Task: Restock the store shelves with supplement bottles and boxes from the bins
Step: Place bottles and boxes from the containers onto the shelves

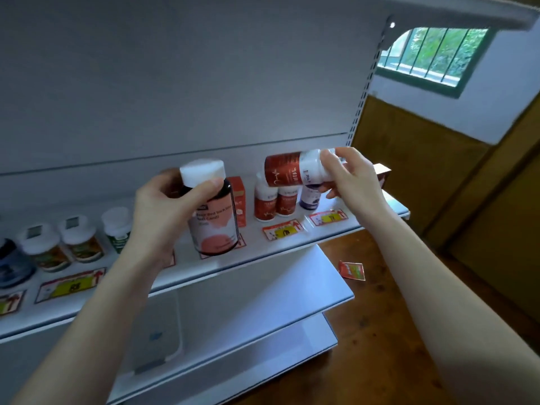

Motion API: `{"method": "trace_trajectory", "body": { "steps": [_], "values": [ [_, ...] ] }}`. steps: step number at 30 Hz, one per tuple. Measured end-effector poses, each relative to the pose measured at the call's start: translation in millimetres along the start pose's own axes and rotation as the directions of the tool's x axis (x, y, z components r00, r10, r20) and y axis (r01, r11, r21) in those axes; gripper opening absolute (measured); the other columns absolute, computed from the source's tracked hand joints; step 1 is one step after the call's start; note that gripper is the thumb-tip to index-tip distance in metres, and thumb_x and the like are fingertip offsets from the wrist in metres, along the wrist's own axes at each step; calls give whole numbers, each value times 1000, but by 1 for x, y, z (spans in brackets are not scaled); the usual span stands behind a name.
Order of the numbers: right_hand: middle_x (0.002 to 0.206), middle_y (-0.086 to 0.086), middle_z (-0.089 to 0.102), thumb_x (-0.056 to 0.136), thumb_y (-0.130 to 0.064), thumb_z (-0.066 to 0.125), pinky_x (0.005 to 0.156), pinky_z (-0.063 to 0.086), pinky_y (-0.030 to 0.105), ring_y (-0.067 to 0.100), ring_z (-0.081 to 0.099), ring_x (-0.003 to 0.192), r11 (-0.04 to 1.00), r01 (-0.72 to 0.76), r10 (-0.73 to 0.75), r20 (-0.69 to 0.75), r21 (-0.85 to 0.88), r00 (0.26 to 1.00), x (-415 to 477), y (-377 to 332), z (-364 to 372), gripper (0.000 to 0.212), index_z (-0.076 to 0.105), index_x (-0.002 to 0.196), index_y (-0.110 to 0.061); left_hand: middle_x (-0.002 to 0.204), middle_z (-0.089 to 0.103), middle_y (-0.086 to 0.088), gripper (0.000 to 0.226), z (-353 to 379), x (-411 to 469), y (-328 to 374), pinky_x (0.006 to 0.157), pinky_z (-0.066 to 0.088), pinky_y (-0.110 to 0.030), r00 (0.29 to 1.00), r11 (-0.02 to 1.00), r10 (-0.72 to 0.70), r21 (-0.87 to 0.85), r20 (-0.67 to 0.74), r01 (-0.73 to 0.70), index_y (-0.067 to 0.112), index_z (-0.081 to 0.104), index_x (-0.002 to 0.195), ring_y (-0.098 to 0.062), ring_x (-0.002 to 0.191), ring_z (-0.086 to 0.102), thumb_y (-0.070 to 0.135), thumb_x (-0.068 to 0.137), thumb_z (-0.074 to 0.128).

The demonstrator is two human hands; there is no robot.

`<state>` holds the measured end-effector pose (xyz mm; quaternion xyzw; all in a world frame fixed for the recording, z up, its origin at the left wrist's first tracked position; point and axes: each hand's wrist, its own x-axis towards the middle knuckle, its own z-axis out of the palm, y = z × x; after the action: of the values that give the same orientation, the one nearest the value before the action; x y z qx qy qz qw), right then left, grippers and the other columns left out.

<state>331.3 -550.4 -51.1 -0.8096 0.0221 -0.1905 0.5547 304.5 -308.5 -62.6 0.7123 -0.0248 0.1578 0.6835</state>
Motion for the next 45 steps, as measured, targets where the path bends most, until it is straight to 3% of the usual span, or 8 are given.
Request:
{"method": "trace_trajectory", "body": {
  "steps": [3,7,10,17,21,30,36,45],
  "values": [
    [82,9,61,87,-39,57,81,54,45,22,67,72,999,29,-29,-26,15,999,31,1,16,23,54,106,-26,75,71,18,28,0,8,0,65,50,-16,1000,1000,-8,3,-3,8,27,65,83,2,74,66,28,61,82],
    [99,8,59,88,-38,57,77,48,35,25,62,86,995,73,-72,8,-71,997,74,3,33,43,48,126,-21,85,73,8,44,1,17,1,73,52,-28,998,1000,-22,10,-62,23,26,68,86,-9,83,68,46,49,78],
    [109,6,57,89,-37,56,74,35,23,19,51,90,955,149,-122,121,-258,985,111,1,45,47,45,131,-20,82,73,11,40,6,22,3,69,51,-25,993,1000,-16,15,-115,18,26,67,88,-6,79,68,38,53,83],
    [133,5,50,81,-34,65,78,38,25,24,53,109,814,291,-42,450,-502,892,168,0,87,50,50,127,-20,86,72,12,46,13,31,0,68,53,-24,967,997,-61,25,-249,70,31,67,87,-6,82,68,50,46,73],
    [133,8,49,79,-36,67,84,37,28,26,48,118,715,374,64,589,-590,806,177,12,104,55,50,127,-15,80,72,17,40,16,30,-4,58,50,-14,954,998,-64,5,-293,68,31,66,85,0,76,67,31,50,85],
    [131,8,51,78,-35,70,84,40,29,25,51,115,682,423,153,682,-596,715,169,25,112,60,50,129,-12,83,72,13,40,18,22,-5,59,49,-12,931,998,-63,-13,-360,63,25,66,91,-2,78,68,37,53,70],
    [128,9,52,76,-34,72,81,45,32,20,52,96,715,404,156,693,-570,703,165,28,111,59,51,127,-11,81,72,16,40,18,19,-5,61,50,-14,928,997,-69,18,-366,81,29,65,88,0,79,67,35,53,81],
    [128,7,52,74,-38,73,85,40,29,24,49,114,765,353,121,658,-539,743,166,42,115,57,53,122,-14,83,72,11,43,21,20,-6,68,46,-21,927,994,-85,36,-365,106,26,66,90,-3,81,67,33,52,84]
  ]
}}
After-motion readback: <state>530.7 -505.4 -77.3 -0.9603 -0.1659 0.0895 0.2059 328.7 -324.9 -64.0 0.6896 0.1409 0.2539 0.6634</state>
